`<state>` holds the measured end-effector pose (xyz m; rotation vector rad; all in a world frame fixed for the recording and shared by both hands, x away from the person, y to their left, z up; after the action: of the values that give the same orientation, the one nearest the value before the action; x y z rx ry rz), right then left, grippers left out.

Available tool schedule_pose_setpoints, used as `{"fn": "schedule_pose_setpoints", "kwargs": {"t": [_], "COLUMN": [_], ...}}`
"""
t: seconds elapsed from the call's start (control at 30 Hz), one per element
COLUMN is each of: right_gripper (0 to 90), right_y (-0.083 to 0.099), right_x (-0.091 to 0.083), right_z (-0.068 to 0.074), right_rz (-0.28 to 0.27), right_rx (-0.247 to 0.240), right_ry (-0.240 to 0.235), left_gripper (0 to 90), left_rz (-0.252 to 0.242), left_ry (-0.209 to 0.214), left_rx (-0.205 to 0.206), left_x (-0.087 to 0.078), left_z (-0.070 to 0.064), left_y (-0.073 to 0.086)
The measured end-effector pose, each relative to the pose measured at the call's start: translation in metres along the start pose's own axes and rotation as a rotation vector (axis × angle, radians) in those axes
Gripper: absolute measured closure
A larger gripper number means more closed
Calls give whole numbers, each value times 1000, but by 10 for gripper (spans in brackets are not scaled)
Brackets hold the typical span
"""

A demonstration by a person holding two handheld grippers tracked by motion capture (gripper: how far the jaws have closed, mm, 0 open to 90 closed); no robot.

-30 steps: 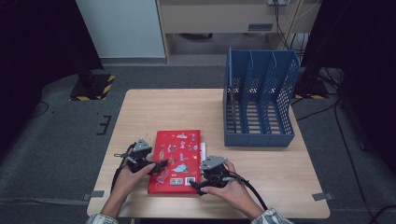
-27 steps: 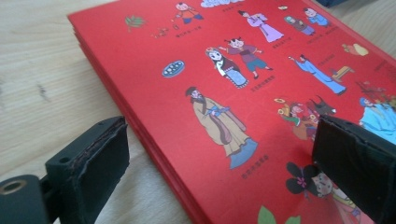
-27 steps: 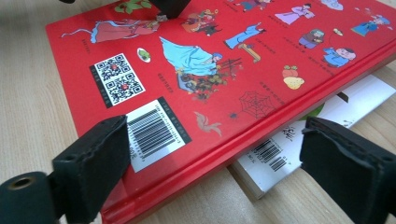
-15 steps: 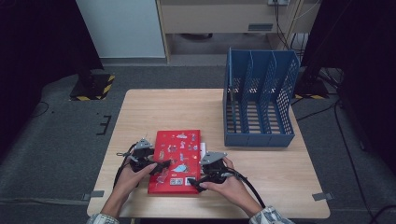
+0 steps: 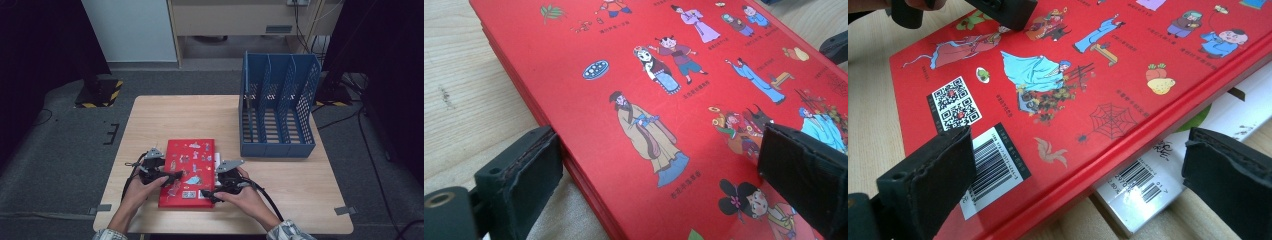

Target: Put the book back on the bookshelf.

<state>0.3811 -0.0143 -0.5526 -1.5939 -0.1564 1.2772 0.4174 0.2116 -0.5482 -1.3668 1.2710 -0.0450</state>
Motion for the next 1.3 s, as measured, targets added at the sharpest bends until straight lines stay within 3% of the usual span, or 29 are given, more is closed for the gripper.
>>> {"fn": "schedule_pose_setpoints", "kwargs": {"t": [0.37, 0.67, 0.83, 1.03, 1.3], "right_gripper": [6, 4, 2, 14, 37], "right_y": [1, -1, -4, -7, -13], "right_x": [-2, 3, 10, 9, 3], "right_z": [-5, -15, -27, -27, -24], "right_rz": [8, 9, 8, 23, 31], "right_rx": [25, 57, 119, 107, 100], "right_ry": [-13, -24, -40, -29, 5], "left_gripper": [73, 72, 73, 74, 148], "left_rz": [-19, 8, 10, 15, -37], "left_ry": [0, 12, 19, 19, 12], "left_rx": [46, 37, 51, 52, 70], "left_x": [1, 7, 8, 8, -2], "left_z": [-6, -6, -7, -9, -11], "left_y": [-9, -9, -10, -10, -17]}}
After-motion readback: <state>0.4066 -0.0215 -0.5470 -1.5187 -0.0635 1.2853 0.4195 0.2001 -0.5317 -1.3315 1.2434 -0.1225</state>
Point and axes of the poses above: each handheld gripper's, and its own axes: x roughly forward along the jaws, y roughly out of its underside, z roughly to its left, the point moved 5 cm from there along x, roughly forward along the jaws, and after that the axes turned 8 degrees about y, right-handed, at the moved point
